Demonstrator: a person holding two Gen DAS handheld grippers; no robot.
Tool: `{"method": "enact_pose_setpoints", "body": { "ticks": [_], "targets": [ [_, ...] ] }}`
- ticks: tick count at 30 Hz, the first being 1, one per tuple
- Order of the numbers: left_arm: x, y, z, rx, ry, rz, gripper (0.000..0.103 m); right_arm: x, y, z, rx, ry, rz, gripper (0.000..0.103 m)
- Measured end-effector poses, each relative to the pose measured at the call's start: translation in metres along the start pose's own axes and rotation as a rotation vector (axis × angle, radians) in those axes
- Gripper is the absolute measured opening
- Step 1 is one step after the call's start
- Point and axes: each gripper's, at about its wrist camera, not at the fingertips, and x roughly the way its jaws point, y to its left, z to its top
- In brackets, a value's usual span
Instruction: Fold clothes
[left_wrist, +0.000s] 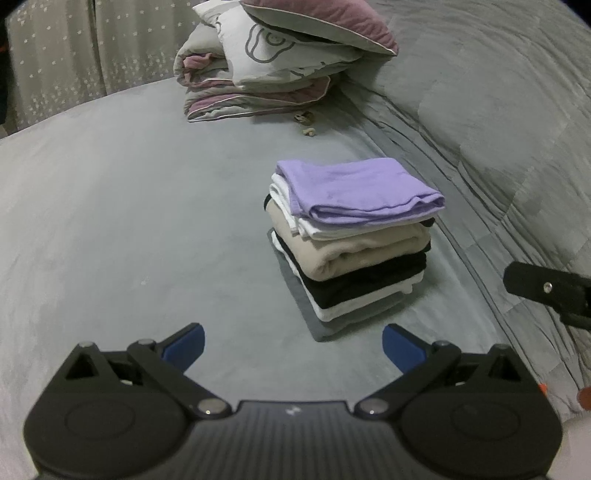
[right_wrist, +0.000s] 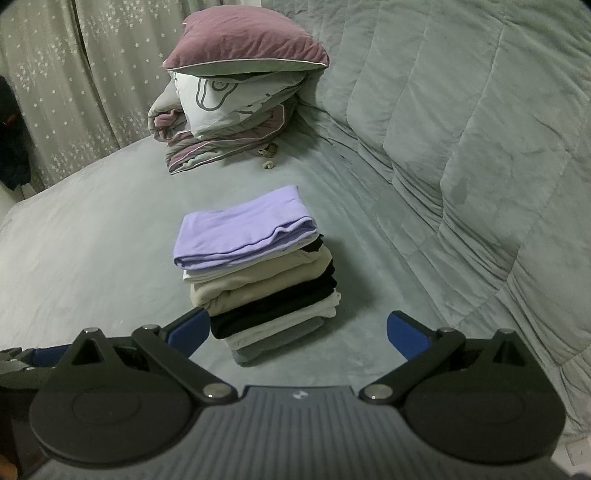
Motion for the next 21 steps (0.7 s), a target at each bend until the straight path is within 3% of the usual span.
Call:
{"method": "enact_pose_setpoints", "body": {
  "ticks": [21],
  "targets": [
    [-0.006, 0.008, -0.004, 0.002, 0.0, 0.0, 0.103, -0.002, 0.012, -0.003, -0.003, -0.004, 0.0, 0.103]
  ]
}}
